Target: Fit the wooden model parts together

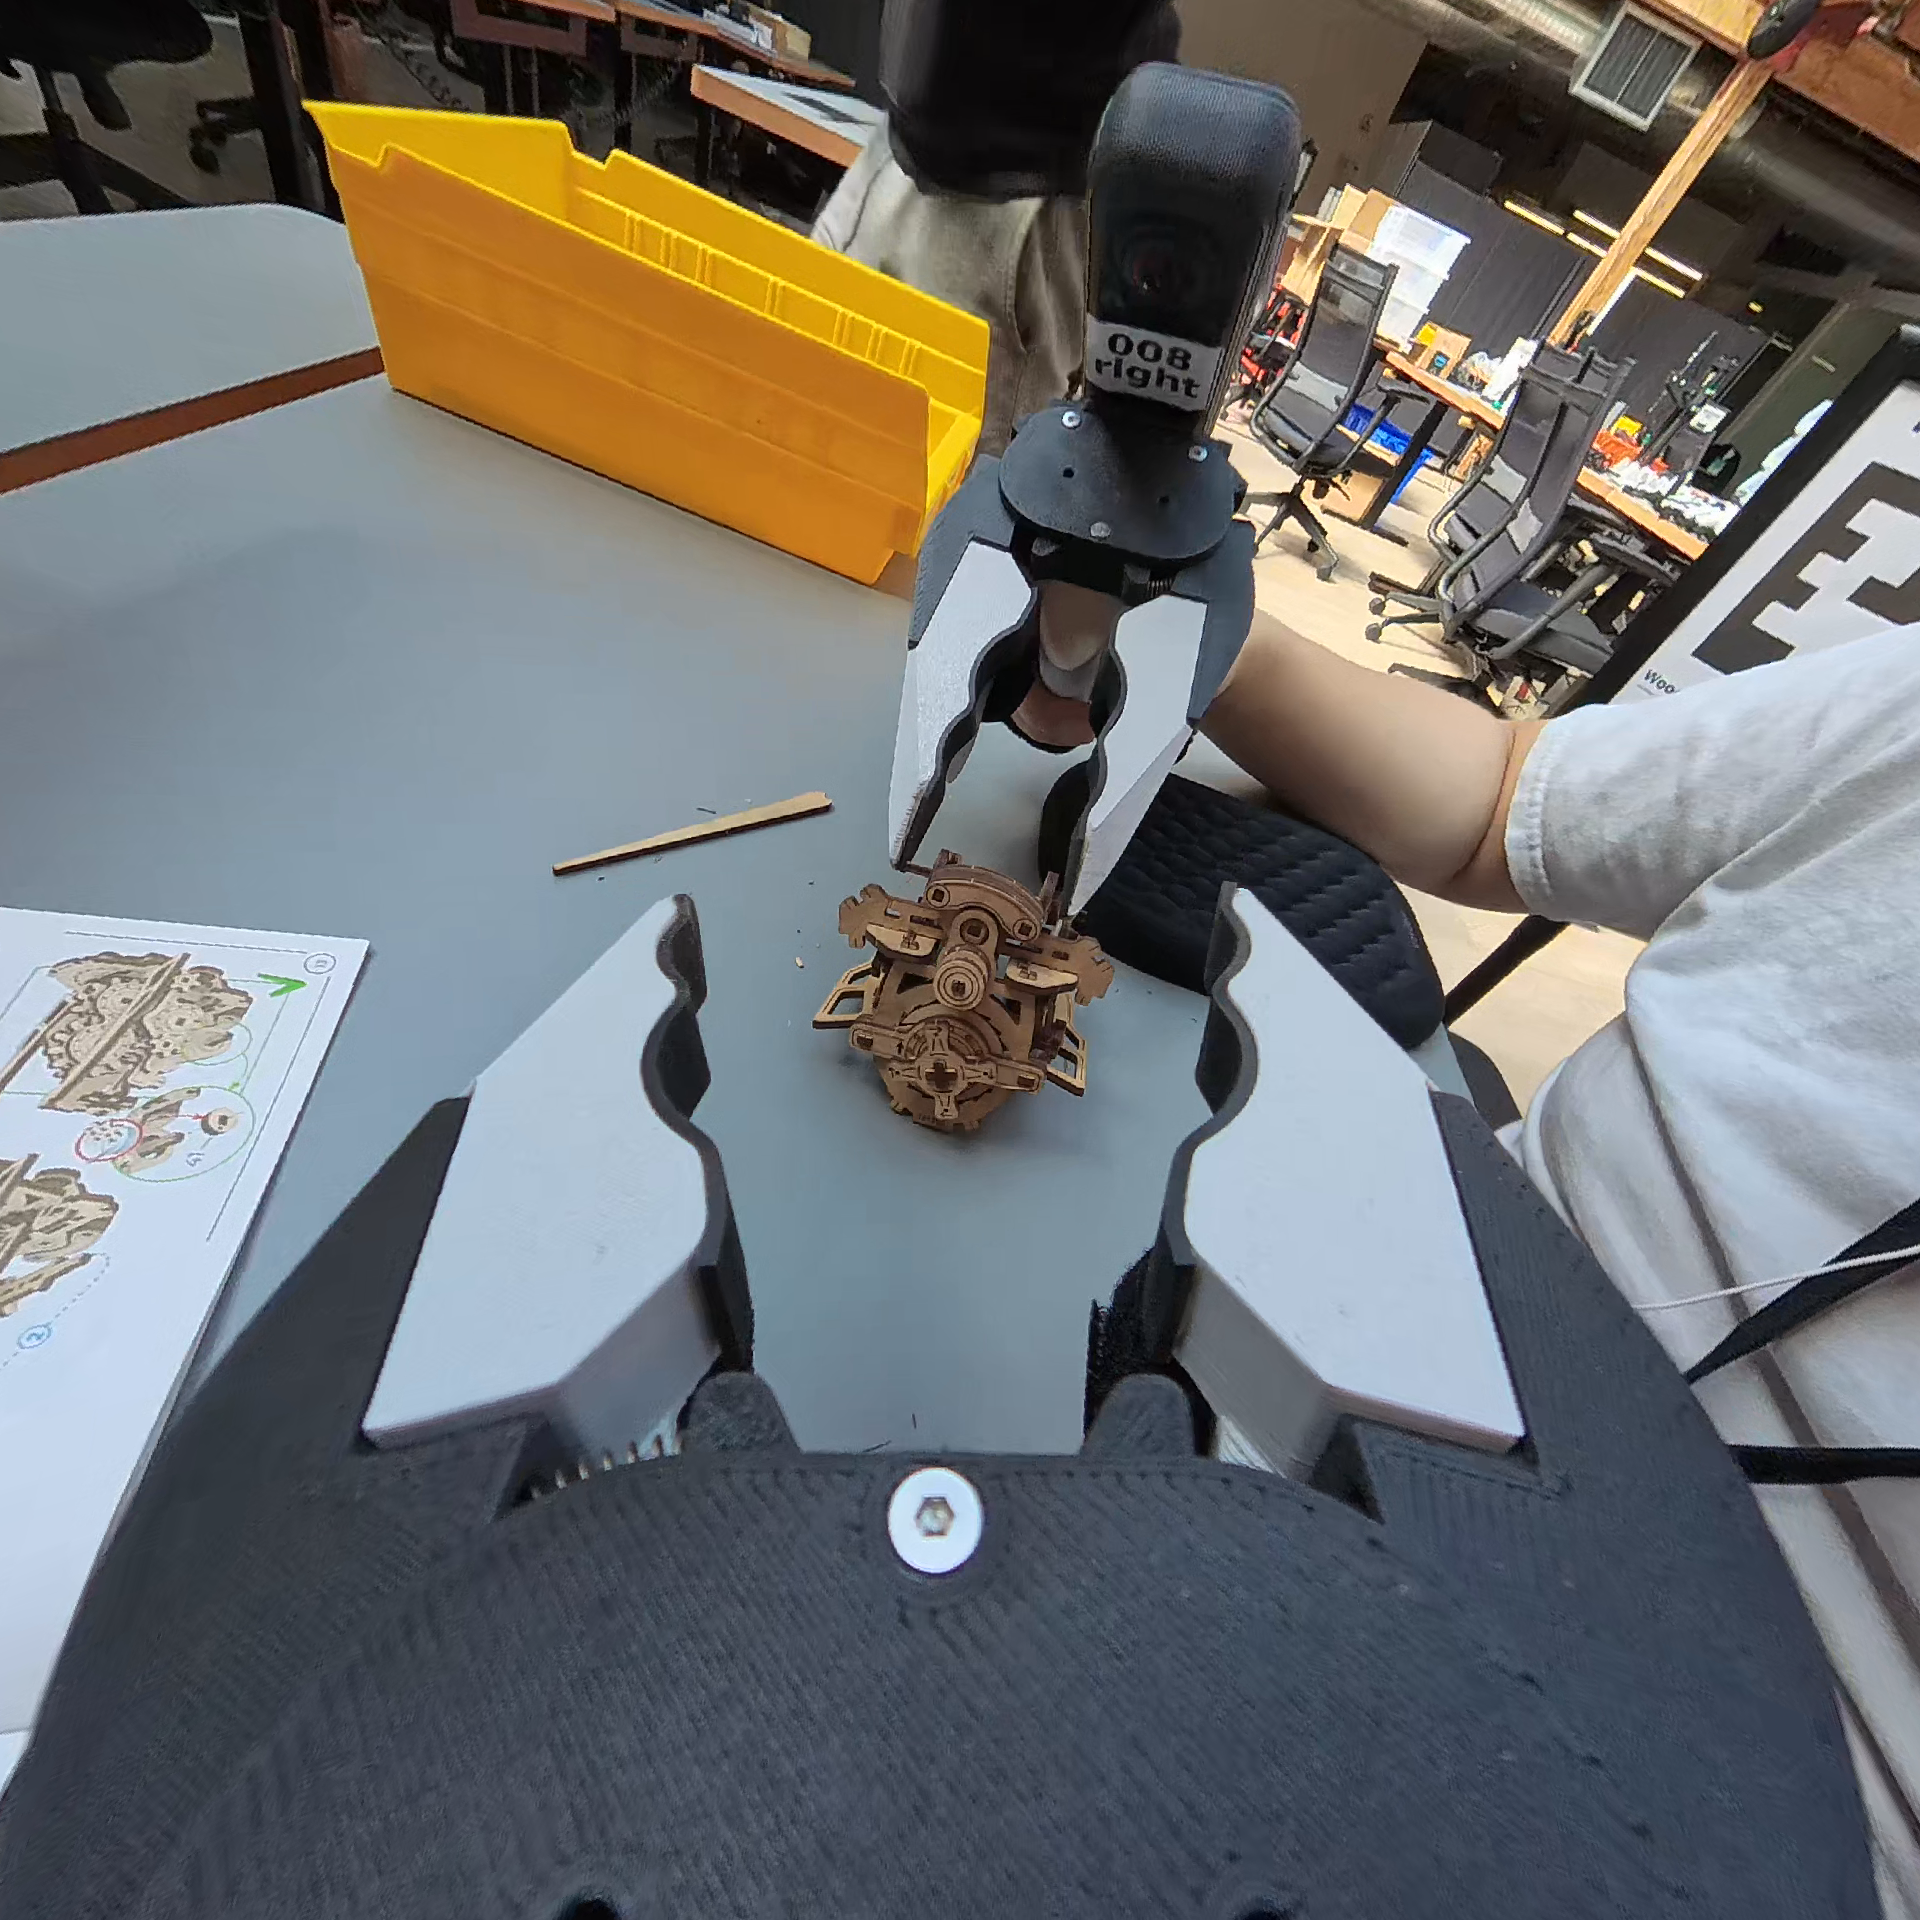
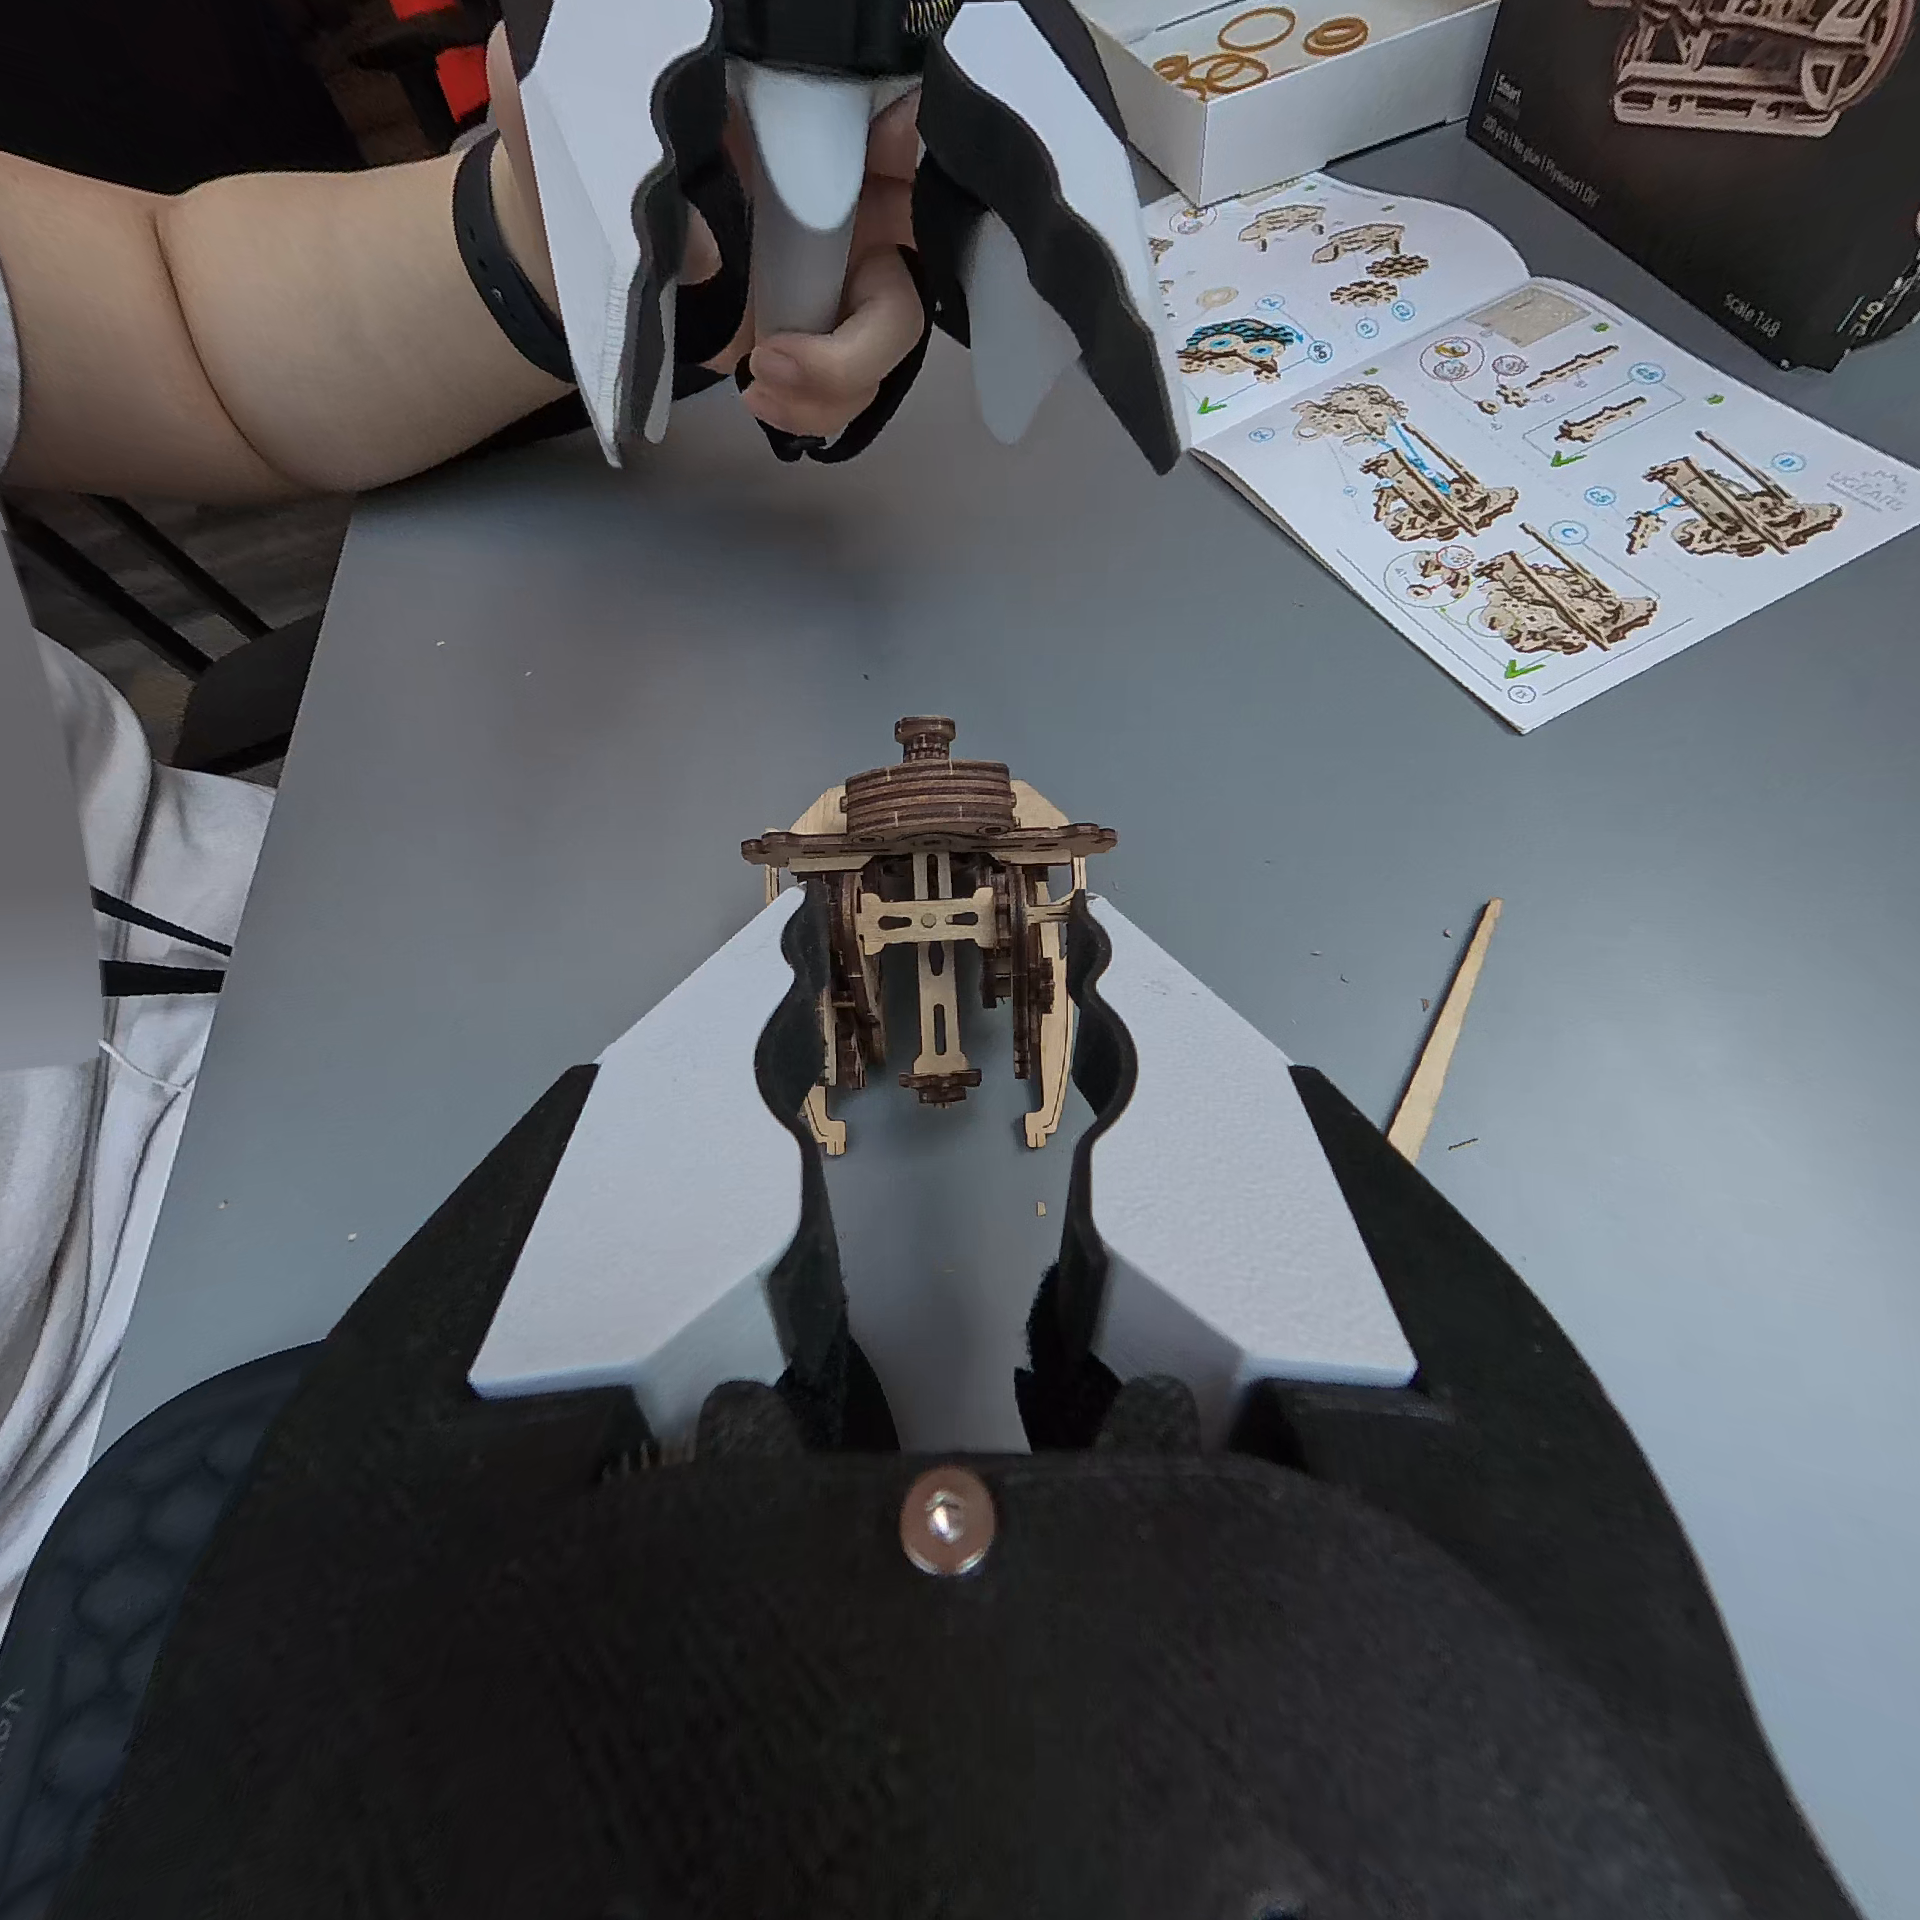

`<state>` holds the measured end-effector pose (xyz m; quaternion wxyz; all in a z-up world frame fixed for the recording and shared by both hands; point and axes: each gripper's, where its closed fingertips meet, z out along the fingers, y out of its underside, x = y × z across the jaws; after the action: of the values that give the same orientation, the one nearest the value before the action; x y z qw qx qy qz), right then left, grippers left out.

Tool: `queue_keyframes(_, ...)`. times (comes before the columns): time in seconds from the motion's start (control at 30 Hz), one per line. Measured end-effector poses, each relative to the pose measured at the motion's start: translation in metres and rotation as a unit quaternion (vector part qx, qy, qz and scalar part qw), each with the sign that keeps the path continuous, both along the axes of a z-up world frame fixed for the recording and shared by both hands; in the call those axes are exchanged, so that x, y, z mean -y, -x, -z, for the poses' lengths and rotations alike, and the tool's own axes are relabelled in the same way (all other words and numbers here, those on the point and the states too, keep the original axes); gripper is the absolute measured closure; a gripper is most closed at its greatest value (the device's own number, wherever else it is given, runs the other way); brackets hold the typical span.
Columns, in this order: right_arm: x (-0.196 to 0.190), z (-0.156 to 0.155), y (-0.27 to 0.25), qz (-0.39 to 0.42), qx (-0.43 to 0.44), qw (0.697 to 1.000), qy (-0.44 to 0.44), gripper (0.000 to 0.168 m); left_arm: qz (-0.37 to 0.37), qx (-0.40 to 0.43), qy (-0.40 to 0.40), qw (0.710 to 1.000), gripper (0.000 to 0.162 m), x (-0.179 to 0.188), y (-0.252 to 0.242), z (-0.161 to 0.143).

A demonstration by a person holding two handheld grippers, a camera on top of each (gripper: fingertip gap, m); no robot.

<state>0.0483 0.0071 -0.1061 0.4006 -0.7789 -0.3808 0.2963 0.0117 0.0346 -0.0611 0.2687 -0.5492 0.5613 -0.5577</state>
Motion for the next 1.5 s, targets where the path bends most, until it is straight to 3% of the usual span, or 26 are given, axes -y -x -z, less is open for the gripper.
queue_keyframes(0.17,0.001,0.0,0.002,-0.011,-0.012,1.0,-0.001,0.124,0.008,-0.04,-0.017,0.999,0.066,0.001,-0.001,0.021)
queue_keyframes(0.47,0.0,-0.013,-0.006,-0.013,-0.062,0.998,0.0,0.114,0.055,-0.063,-0.001,0.996,0.067,0.023,-0.003,0.031)
queue_keyframes(0.63,0.007,-0.003,-0.009,-0.037,-0.041,0.998,0.017,0.115,0.062,-0.08,-0.042,0.994,0.063,0.033,-0.005,0.04)
queue_keyframes(0.8,0.007,0.001,-0.005,-0.041,-0.041,0.998,0.023,0.114,0.083,-0.07,-0.009,0.994,0.059,0.042,-0.007,0.04)
queue_keyframes(0.97,0.006,0.004,-0.003,-0.036,-0.033,0.999,0.022,0.116,0.065,-0.068,-0.007,0.996,0.067,0.035,-0.01,0.045)
queue_keyframes(1.2,0.008,0.003,0.0,-0.041,-0.039,0.998,0.029,0.132,0.042,-0.065,-0.045,0.996,0.062,0.039,-0.02,0.051)
queue_keyframes(1.33,0.007,0.003,0.0,-0.037,-0.04,0.998,0.031,0.133,0.016,-0.053,-0.063,0.996,0.063,0.037,-0.026,0.049)
queue_keyframes(1.5,0.008,0.002,0.002,-0.043,-0.046,0.997,0.033,0.133,0.001,-0.05,-0.089,0.995,0.075,0.036,-0.029,0.05)
